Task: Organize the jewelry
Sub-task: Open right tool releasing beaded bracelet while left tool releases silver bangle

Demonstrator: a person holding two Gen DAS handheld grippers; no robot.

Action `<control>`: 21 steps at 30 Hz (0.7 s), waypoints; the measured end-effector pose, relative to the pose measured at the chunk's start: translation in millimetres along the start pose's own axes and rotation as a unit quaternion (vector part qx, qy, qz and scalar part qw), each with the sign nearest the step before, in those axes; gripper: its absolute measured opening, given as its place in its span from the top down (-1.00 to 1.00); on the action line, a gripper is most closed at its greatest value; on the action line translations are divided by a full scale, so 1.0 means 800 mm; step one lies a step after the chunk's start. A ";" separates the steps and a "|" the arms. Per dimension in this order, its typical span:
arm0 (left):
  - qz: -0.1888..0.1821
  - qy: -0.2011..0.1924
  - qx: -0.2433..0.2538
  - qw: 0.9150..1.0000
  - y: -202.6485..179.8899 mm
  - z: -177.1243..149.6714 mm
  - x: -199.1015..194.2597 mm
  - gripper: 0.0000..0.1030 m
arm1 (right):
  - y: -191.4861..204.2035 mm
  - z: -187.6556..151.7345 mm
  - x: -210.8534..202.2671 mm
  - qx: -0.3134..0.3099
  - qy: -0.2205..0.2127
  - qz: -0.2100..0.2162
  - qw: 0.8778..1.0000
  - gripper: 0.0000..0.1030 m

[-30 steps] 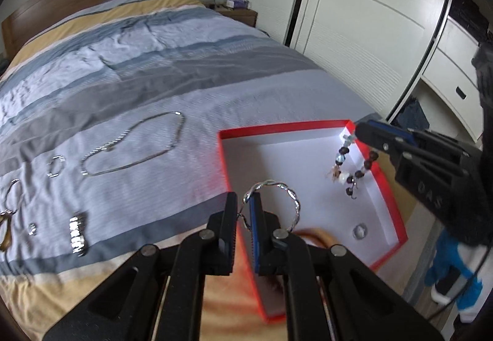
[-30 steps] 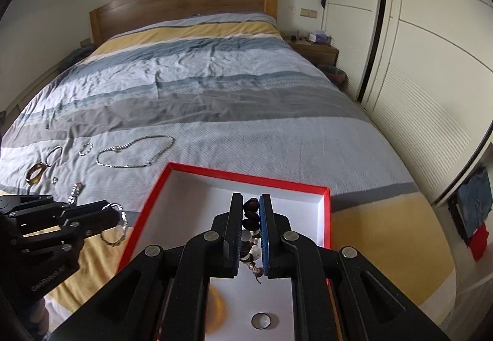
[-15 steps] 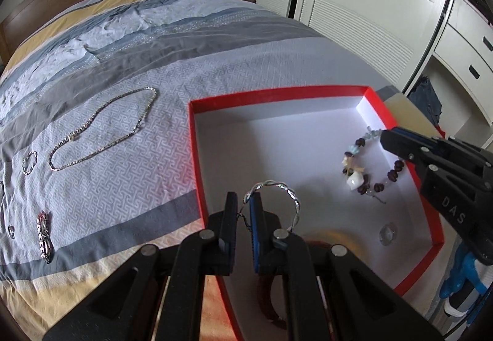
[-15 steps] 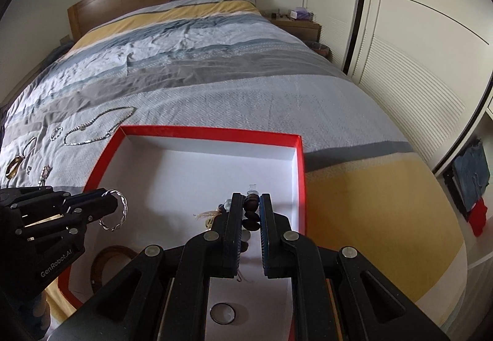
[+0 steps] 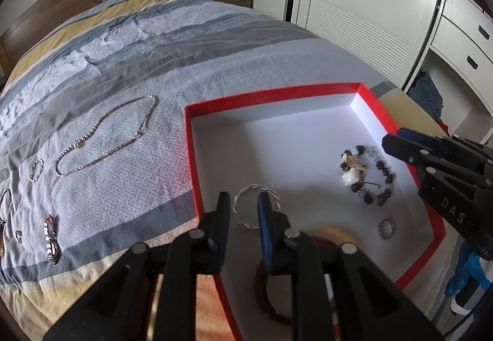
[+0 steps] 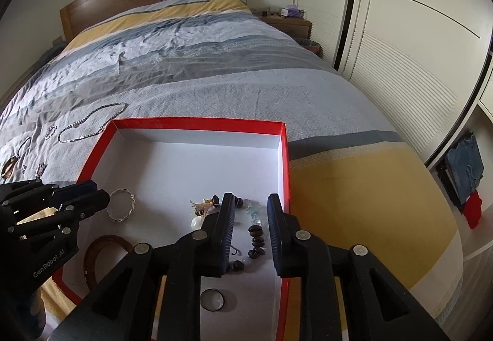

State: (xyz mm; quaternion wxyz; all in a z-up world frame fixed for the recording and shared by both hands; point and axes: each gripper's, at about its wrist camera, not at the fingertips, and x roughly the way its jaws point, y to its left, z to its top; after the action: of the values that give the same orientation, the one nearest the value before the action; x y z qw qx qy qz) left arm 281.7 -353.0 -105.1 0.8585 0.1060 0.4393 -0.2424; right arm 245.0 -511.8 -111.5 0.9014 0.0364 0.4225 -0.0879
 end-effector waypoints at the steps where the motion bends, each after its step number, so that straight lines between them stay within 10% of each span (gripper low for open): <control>1: 0.000 -0.003 -0.001 1.000 0.000 0.000 -0.005 0.56 | 0.000 0.000 -0.004 0.000 -0.001 0.000 1.000 0.54; 21: 0.019 -0.047 -0.021 0.998 0.023 -0.020 -0.138 0.54 | 0.048 -0.008 -0.127 -0.015 -0.037 0.015 0.999 0.25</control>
State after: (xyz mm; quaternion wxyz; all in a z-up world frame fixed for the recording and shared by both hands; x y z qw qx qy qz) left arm 224.7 -295.5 -26.3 0.8848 0.0846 0.4010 -0.2218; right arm 183.7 -460.1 -37.4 0.9182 0.0257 0.3893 -0.0688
